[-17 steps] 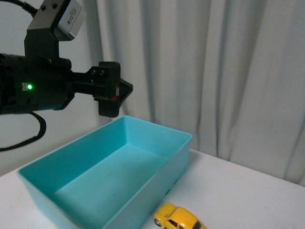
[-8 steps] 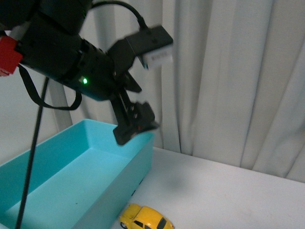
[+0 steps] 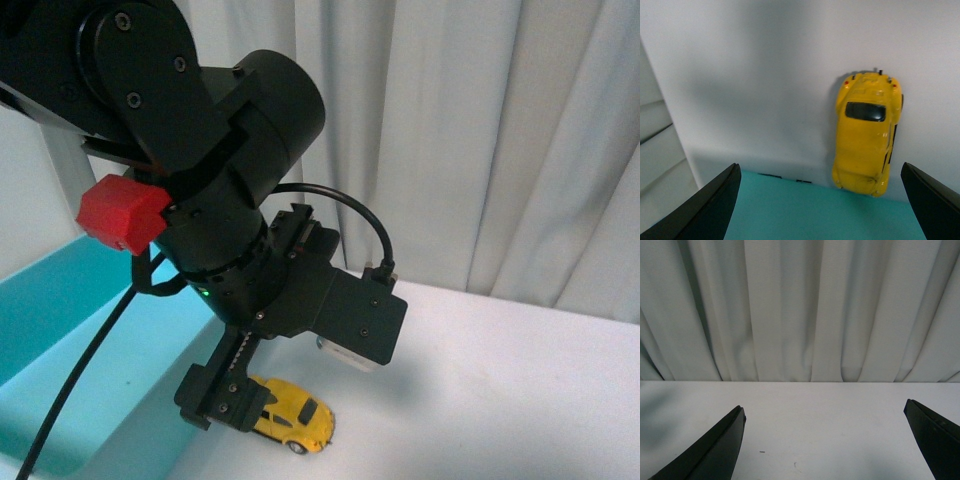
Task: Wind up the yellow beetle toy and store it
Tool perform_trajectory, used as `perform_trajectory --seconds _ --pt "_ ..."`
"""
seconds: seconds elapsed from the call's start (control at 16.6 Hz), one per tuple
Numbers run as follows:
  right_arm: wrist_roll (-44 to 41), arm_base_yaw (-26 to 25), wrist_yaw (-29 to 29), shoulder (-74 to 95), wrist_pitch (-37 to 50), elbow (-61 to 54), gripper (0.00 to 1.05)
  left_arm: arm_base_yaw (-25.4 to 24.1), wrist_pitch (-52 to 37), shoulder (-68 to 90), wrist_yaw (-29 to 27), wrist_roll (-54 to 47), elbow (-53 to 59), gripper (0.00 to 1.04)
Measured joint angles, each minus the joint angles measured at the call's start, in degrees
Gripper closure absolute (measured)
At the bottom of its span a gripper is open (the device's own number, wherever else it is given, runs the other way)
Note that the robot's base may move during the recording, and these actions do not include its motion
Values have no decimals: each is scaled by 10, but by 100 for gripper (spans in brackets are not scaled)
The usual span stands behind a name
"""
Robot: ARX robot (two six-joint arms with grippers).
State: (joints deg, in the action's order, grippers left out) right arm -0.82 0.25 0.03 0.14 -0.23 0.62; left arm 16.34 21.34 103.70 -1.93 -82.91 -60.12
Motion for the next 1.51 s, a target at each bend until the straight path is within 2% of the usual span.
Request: perform_trajectory --seconds 0.12,0.3,0.66,0.78,1.03,1.09,1.21,1.33,1.51 --pt "0 0 0 0 0 0 7 12 -14 41 -26 -36 3 7" --pt "0 0 0 0 0 0 7 10 -41 85 -60 12 11 7" --pt "0 0 0 0 0 0 7 -2 -47 107 -87 117 14 7" --pt "0 0 0 0 0 0 7 -1 -50 107 -84 116 15 17" --pt "0 0 0 0 0 0 7 8 -40 103 -70 90 16 56" --pt "0 0 0 0 0 0 7 11 -31 97 -56 75 16 64" --pt "0 0 0 0 0 0 7 22 -9 90 -29 18 16 65" --pt "0 0 0 0 0 0 7 54 38 65 46 1 11 65" --pt "0 0 0 0 0 0 7 79 58 3 161 68 -31 65"
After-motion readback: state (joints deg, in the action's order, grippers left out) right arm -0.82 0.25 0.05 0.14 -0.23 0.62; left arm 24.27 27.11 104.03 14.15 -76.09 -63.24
